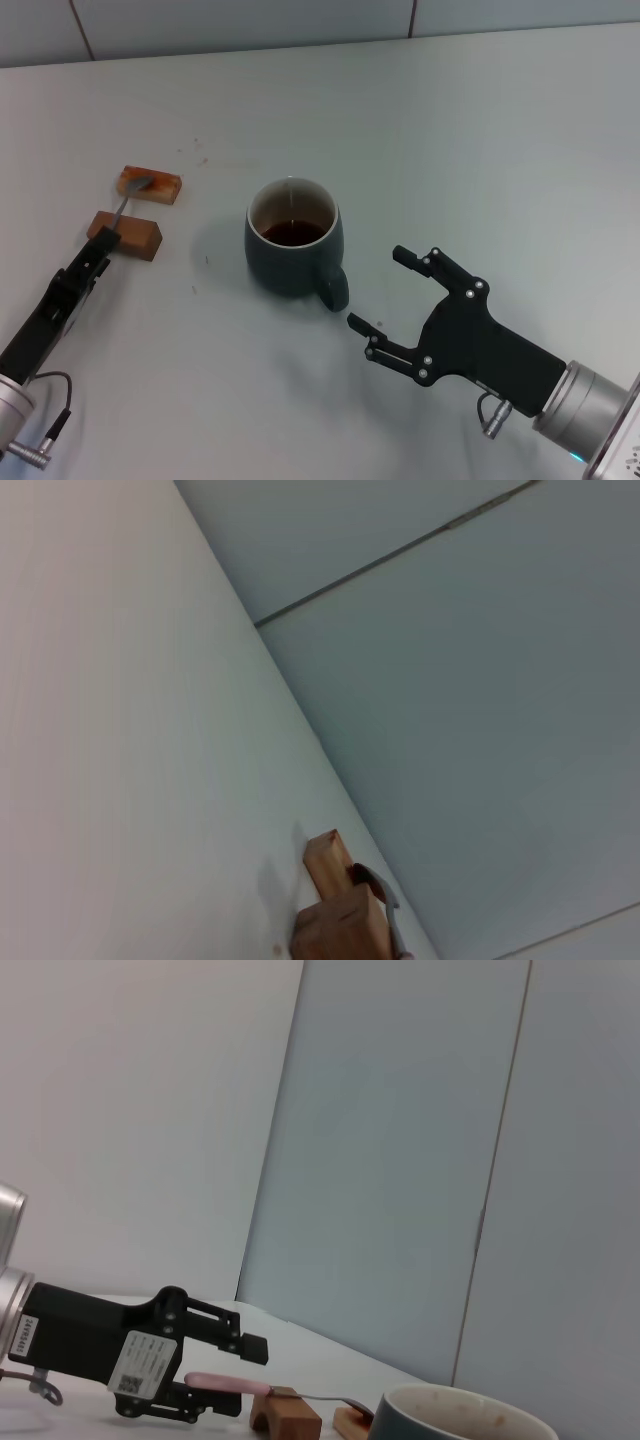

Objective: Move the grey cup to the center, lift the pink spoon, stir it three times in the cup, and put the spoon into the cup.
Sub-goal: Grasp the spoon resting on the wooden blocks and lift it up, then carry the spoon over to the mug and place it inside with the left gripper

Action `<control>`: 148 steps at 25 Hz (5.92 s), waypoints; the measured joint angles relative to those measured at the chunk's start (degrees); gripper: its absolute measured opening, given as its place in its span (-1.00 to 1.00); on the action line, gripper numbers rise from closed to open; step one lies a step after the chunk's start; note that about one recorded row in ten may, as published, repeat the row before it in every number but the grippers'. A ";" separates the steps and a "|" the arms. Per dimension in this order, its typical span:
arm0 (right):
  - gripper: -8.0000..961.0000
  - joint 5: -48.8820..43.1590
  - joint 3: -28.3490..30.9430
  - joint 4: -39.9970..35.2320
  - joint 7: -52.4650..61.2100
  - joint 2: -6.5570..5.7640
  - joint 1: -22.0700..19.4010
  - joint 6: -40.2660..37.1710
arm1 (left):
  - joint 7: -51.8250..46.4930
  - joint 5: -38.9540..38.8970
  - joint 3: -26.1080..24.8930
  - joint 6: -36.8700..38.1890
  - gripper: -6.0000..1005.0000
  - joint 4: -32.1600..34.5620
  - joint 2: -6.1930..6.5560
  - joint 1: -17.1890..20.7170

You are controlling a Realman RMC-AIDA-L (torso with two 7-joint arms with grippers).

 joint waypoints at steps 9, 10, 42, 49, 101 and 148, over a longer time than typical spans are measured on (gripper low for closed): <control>0.73 0.00 0.00 0.09 -0.01 0.00 0.05 0.00 | -1.14 -0.01 -0.03 -0.28 0.15 0.00 0.00 -0.08; 0.73 0.00 0.00 0.09 -0.01 0.00 0.05 0.00 | -1.14 -0.01 -0.03 -0.28 0.13 0.00 0.00 -0.08; 0.73 -0.46 -0.09 0.30 -0.26 -0.01 0.04 0.09 | -2.64 0.00 -0.20 -0.99 -0.25 -0.41 0.00 0.12; 0.73 -0.46 -0.09 0.28 -0.46 -0.08 0.00 0.09 | -2.96 0.09 -0.20 -1.41 -0.28 -1.03 0.00 0.03; 0.73 -0.44 0.03 -0.74 -0.56 -0.17 -0.70 -2.48 | -22.22 28.94 22.17 22.37 -0.74 88.30 1.93 -7.80; 0.73 -0.53 -0.16 -0.35 -2.20 0.08 -3.97 -3.34 | -25.72 59.47 57.10 26.86 -0.74 98.58 -0.29 -23.77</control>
